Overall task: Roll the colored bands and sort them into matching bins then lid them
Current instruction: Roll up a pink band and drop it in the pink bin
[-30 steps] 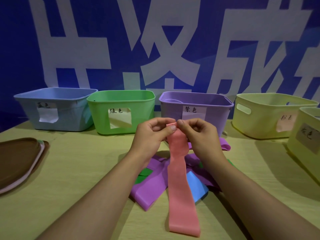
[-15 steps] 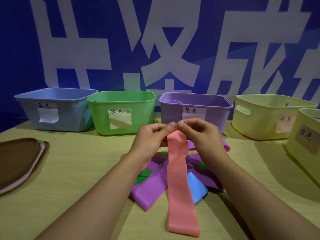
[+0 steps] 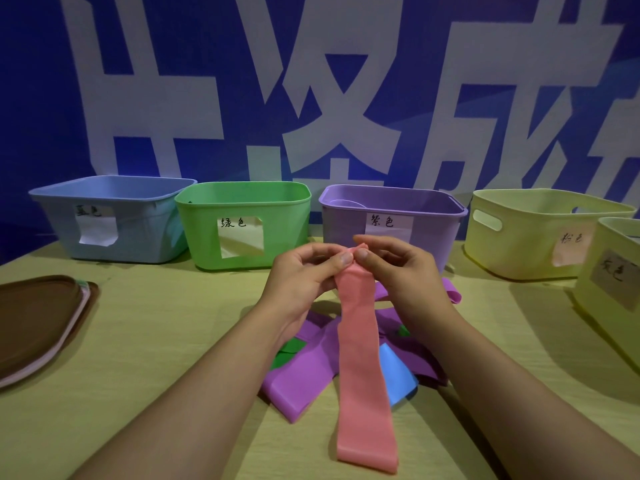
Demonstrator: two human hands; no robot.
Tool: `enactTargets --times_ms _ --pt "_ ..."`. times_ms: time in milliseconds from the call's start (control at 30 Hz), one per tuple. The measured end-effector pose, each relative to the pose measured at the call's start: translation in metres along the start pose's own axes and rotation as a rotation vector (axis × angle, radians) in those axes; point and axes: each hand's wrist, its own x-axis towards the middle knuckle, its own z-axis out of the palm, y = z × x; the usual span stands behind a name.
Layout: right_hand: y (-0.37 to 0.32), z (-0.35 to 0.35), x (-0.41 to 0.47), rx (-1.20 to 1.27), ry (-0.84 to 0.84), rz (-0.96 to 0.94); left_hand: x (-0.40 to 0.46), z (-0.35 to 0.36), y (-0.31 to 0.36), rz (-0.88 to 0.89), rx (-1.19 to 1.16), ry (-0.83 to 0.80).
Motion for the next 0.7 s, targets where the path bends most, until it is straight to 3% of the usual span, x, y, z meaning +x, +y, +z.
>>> enactTargets --times_ms 133,267,433,700 --pt "-0.0011 0.0018 0.0016 0.087 0.014 0.143 -0.0008 0.0022 -0.0009 -0.006 -0.011 0.007" --pt "0.0017 0.0043 0.0009 -0.124 0.048 0.208 -0.0013 0.0034 -0.0025 -0.005 -0.010 0.005" --pt "-0.0017 0.0069 -0.0022 -0.132 0.135 0.162 -0.0009 0.0031 -0.0041 0.000 0.026 0.024" --pt "-0.0012 0.0025 -0.0007 -0.034 0.094 0.139 -0.0051 0.0056 0.0038 -0.086 -0.043 0.003"
